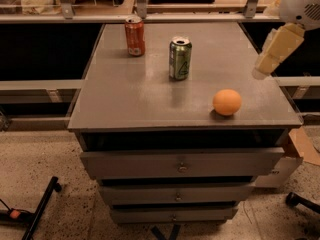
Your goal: Move coke can near orange
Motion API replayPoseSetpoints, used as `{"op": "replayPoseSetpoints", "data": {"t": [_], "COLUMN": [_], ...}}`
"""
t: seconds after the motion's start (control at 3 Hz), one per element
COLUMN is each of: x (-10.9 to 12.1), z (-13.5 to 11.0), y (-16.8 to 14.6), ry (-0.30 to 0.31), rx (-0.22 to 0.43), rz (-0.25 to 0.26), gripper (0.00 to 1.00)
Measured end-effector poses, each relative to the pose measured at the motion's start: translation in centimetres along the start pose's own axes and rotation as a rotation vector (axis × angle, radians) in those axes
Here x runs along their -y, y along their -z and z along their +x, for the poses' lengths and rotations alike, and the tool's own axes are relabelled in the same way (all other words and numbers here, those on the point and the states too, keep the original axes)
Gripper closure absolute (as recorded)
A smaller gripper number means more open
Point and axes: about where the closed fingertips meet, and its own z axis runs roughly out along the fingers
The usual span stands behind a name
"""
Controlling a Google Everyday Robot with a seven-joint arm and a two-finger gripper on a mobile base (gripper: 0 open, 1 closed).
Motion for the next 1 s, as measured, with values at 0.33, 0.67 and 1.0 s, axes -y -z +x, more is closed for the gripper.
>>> {"op": "replayPoseSetpoints", "data": {"t": [0.33, 0.67, 1.0], "x": [2.9, 4.9, 5.9], "z": [-2.0, -3.7, -4.4], "y": [-1.6, -3.5, -3.5], "ry": [-0.017, -0.087, -0.093], "rx": [0.130, 0.270, 0.300], "rz": [0.046, 0.090, 0.127], "gripper": [0.00, 0.00, 0.00]}}
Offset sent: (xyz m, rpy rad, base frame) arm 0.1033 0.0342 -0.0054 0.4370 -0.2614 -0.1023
